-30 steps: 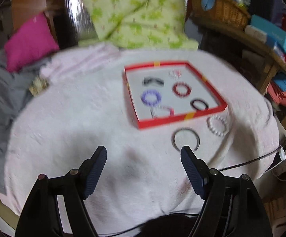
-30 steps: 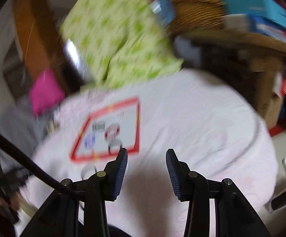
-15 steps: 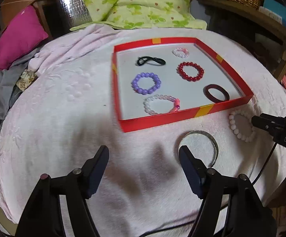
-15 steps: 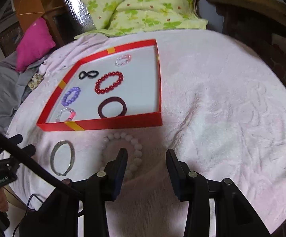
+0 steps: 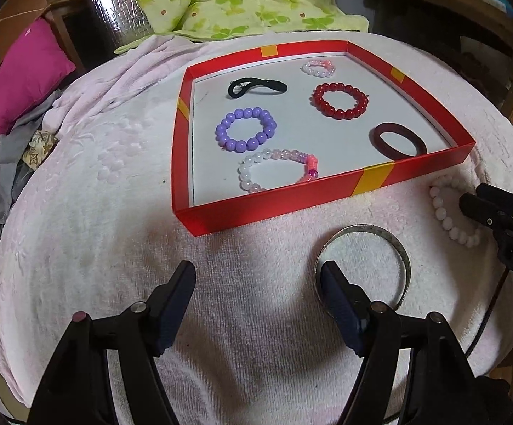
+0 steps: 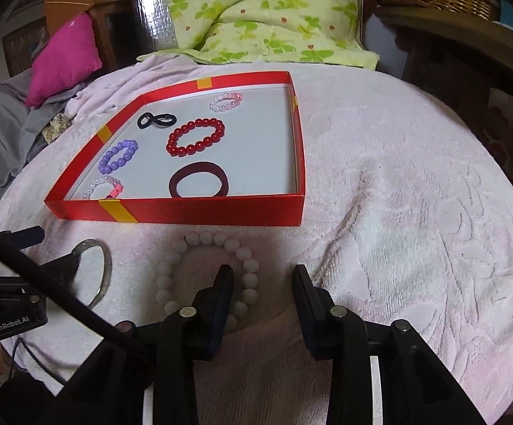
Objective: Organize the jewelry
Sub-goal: 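Move the left gripper to the silver bangle while the right approaches the white bead bracelet, then grasp the silver bangle with the left gripper while the right grasps the white bead bracelet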
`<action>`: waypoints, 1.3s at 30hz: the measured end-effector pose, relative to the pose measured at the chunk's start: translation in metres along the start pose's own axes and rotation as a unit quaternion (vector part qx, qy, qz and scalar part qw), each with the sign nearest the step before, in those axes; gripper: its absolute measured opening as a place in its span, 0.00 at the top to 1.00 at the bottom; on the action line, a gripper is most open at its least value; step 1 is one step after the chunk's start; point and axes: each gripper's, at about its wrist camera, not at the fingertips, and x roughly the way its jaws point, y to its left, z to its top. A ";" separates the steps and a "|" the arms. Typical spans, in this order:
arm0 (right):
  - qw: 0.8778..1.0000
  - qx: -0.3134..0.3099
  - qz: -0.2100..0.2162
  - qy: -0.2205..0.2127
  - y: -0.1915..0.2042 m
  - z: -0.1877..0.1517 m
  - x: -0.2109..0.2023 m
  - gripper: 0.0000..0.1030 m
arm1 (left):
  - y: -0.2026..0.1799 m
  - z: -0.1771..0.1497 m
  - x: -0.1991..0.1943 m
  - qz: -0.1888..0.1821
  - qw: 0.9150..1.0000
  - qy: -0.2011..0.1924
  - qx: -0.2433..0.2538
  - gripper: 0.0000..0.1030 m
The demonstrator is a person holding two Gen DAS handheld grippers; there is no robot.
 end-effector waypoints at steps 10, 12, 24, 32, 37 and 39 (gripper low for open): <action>1.000 0.011 0.004 -0.015 -0.002 -0.004 -0.002 0.66 | -0.003 0.002 0.004 0.004 1.000 -0.006 0.004 0.28; 1.000 0.015 0.007 -0.016 -0.003 -0.005 -0.002 0.66 | -0.004 0.002 0.004 0.005 1.000 -0.007 0.005 0.28; 0.999 0.024 0.012 -0.026 -0.004 -0.007 -0.004 0.70 | -0.012 0.003 0.002 -0.047 0.998 -0.019 0.020 0.75; 0.998 0.029 0.041 -0.030 -0.007 -0.011 -0.011 0.86 | -0.015 0.004 0.000 -0.081 0.996 -0.025 0.025 0.95; 0.997 0.040 0.063 -0.031 -0.009 -0.012 -0.018 0.88 | -0.010 0.001 -0.006 -0.094 0.995 -0.024 0.017 0.97; 0.997 0.037 0.066 -0.033 -0.008 -0.013 -0.022 0.90 | -0.009 0.000 -0.012 -0.097 0.995 -0.028 0.016 0.97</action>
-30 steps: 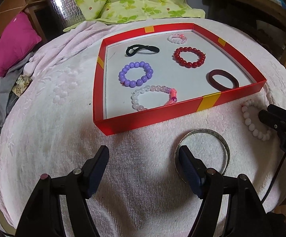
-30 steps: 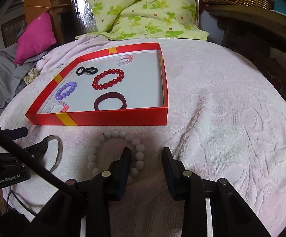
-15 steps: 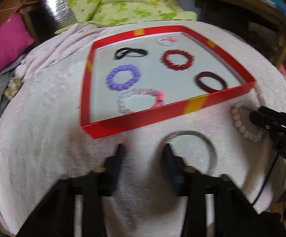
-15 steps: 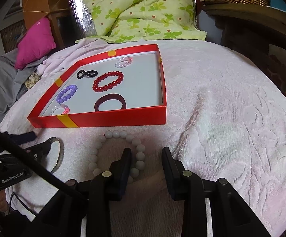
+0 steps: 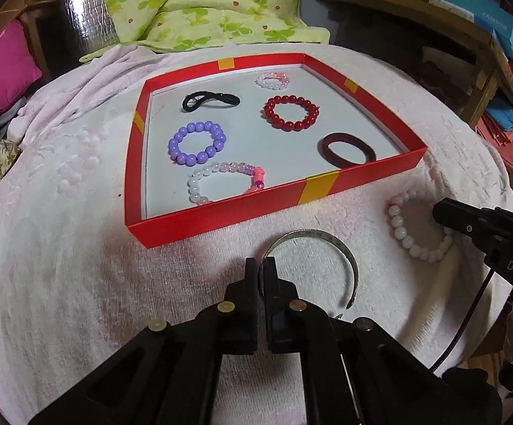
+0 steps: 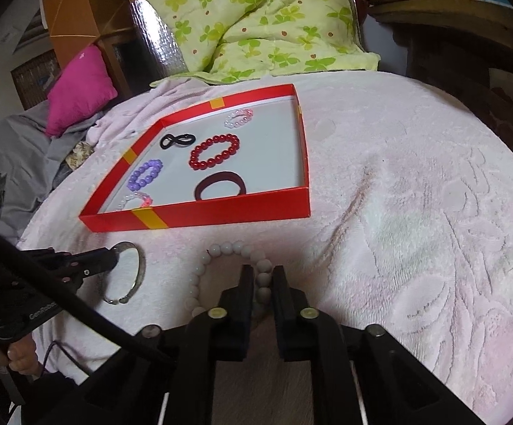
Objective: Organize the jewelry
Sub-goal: 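Grasp the silver bangle with the left gripper while the right grasps the white bead bracelet, then carry the bangle and white bracelet into the red box and open both grippers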
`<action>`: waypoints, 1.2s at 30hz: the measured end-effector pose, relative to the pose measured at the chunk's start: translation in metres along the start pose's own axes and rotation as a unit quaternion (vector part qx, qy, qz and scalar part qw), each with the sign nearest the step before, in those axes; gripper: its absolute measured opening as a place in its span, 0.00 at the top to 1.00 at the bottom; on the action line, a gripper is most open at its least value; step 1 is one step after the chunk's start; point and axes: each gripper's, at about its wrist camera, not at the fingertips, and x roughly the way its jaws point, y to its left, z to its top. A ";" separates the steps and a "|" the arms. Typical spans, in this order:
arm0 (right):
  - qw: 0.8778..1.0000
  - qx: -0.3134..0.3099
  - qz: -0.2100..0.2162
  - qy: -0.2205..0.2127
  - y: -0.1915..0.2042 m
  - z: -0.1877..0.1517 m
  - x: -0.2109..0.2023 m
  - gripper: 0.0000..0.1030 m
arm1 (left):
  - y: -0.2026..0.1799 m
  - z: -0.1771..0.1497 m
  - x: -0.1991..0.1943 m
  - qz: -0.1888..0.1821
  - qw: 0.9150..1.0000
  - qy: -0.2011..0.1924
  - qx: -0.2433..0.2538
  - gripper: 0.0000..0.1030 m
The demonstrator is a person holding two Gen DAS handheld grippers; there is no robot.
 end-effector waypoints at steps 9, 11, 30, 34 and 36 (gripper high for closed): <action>1.000 -0.010 0.025 -0.016 0.009 0.006 -0.021 0.90 | 0.001 0.012 -0.040 -0.008 0.999 -0.037 0.009 0.97; 0.999 -0.011 0.029 -0.019 0.010 0.009 -0.026 0.90 | 0.002 0.018 -0.049 -0.006 0.999 -0.051 0.010 0.97; 0.994 -0.017 0.068 -0.086 0.019 0.092 -0.043 0.90 | 0.031 0.102 -0.036 0.020 0.998 -0.061 -0.012 0.97; 0.995 0.019 0.076 -0.069 0.010 0.122 -0.008 0.90 | 0.026 0.116 -0.001 0.029 0.999 -0.027 -0.009 0.97; 0.994 0.048 0.093 -0.044 0.002 0.129 0.016 0.90 | 0.022 0.118 0.018 0.029 1.000 -0.008 -0.003 0.97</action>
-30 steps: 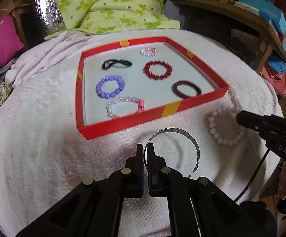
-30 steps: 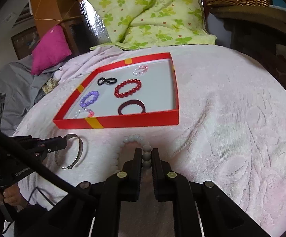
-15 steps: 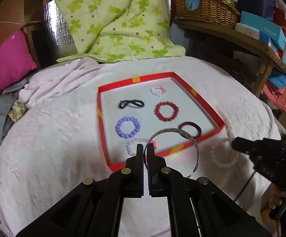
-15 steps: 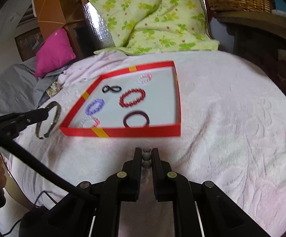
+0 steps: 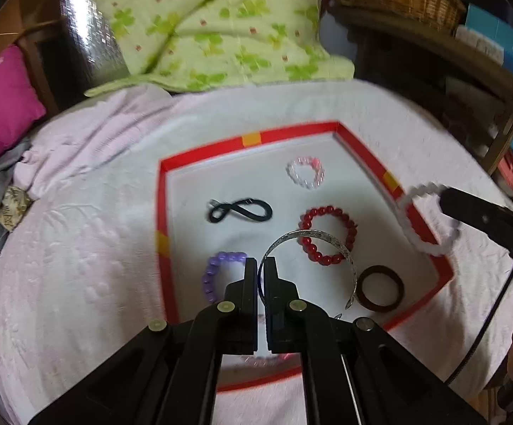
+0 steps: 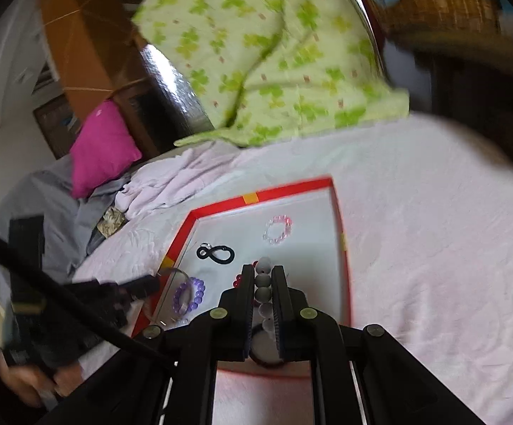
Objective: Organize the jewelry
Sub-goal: 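Carry the bangle and white bracelet into the red box and open both grippers, then withdraw both open grippers away from the red box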
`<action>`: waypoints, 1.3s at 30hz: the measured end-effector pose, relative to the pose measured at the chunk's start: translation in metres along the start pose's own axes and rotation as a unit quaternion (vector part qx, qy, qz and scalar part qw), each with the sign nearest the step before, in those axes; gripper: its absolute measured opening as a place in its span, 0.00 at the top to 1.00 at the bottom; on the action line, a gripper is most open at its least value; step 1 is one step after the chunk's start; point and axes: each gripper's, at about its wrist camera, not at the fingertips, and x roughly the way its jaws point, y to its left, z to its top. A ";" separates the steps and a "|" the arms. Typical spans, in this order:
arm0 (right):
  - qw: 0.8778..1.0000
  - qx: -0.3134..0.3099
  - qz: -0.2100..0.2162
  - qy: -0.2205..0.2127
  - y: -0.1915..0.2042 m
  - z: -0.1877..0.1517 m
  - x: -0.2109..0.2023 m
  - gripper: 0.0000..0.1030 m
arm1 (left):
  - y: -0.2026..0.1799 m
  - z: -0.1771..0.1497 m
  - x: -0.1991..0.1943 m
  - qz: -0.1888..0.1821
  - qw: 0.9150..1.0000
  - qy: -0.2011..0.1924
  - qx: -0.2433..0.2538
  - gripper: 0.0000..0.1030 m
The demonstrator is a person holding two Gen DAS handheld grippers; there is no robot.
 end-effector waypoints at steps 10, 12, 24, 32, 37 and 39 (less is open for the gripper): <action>0.998 0.048 -0.005 0.041 -0.029 -0.005 0.054 0.87 | -0.005 -0.006 0.042 0.009 0.999 0.040 -0.001 0.93; 0.998 0.046 -0.015 0.050 -0.030 -0.004 0.056 0.79 | -0.006 -0.008 0.038 0.020 0.999 0.039 0.003 0.74; 0.997 -0.049 -0.050 -0.017 0.016 -0.023 -0.046 0.48 | -0.008 -0.047 -0.102 0.078 0.993 -0.087 -0.008 0.23; 0.993 -0.077 -0.041 -0.079 0.059 -0.066 -0.161 0.42 | -0.009 -0.086 -0.198 0.100 0.985 -0.141 -0.028 0.17; 0.990 -0.085 -0.034 -0.105 0.081 -0.093 -0.221 0.41 | -0.010 -0.110 -0.244 0.116 0.980 -0.157 -0.035 0.16; 0.989 -0.087 -0.032 -0.116 0.088 -0.099 -0.241 0.39 | -0.011 -0.118 -0.259 0.119 0.978 -0.168 -0.033 0.16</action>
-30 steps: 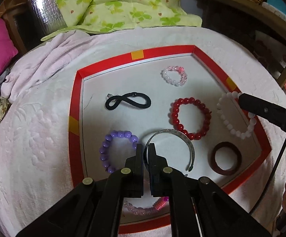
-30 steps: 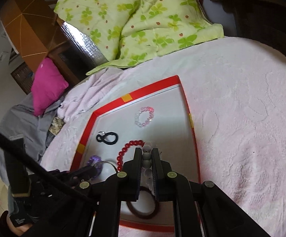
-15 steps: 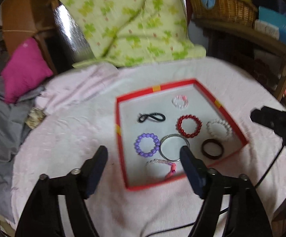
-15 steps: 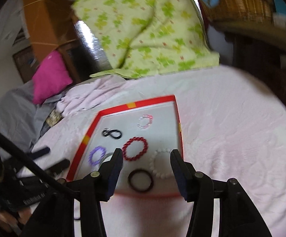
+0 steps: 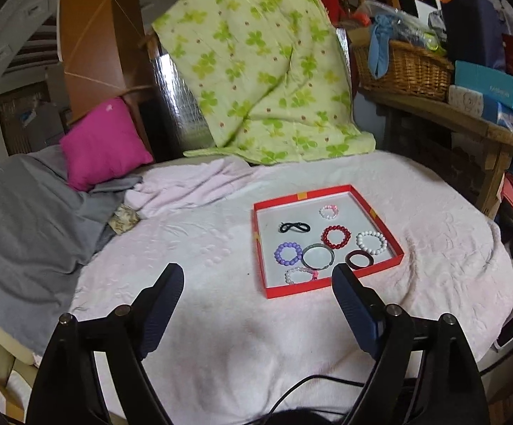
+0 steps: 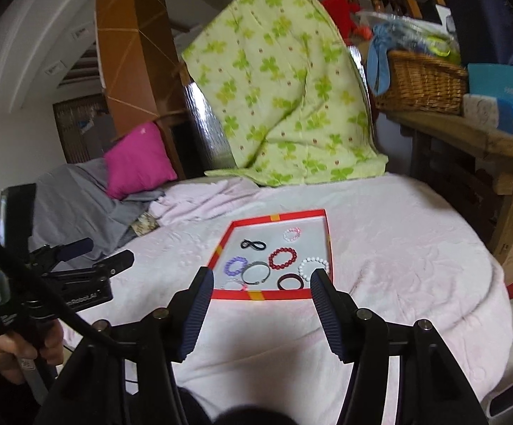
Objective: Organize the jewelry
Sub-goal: 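Withdraw both open grippers away from the red box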
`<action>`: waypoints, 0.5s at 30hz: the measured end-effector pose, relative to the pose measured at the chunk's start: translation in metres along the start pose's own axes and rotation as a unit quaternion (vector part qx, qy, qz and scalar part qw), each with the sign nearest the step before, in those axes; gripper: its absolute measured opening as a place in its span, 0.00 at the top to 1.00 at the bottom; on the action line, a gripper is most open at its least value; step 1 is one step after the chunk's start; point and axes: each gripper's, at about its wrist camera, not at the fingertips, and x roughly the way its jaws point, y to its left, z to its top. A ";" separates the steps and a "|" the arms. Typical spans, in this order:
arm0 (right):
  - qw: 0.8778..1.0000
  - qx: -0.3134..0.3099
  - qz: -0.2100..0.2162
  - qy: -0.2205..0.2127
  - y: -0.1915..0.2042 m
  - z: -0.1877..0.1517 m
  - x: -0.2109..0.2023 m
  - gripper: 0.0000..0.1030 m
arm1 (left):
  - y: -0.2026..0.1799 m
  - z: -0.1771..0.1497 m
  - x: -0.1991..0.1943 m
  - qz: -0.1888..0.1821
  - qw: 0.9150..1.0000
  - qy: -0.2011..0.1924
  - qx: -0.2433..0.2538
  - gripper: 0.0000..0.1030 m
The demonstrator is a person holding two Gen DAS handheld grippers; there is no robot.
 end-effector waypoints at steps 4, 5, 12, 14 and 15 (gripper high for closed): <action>1.000 -0.004 0.001 -0.021 0.015 -0.001 -0.034 0.34 | 0.005 -0.006 -0.028 0.004 1.000 -0.016 0.001 0.15; 1.000 -0.008 -0.001 -0.022 0.020 -0.003 -0.039 0.33 | 0.006 -0.009 -0.035 0.005 1.000 -0.019 -0.001 0.15; 0.999 -0.016 -0.026 0.008 0.042 -0.017 -0.042 0.33 | 0.015 -0.026 -0.067 0.020 0.999 -0.022 -0.013 0.15; 0.999 -0.014 -0.029 0.012 0.046 -0.018 -0.042 0.33 | 0.017 -0.028 -0.072 0.023 0.999 -0.022 -0.016 0.15; 0.999 -0.014 -0.030 0.014 0.049 -0.018 -0.043 0.33 | 0.018 -0.029 -0.076 0.023 0.999 -0.021 -0.018 0.15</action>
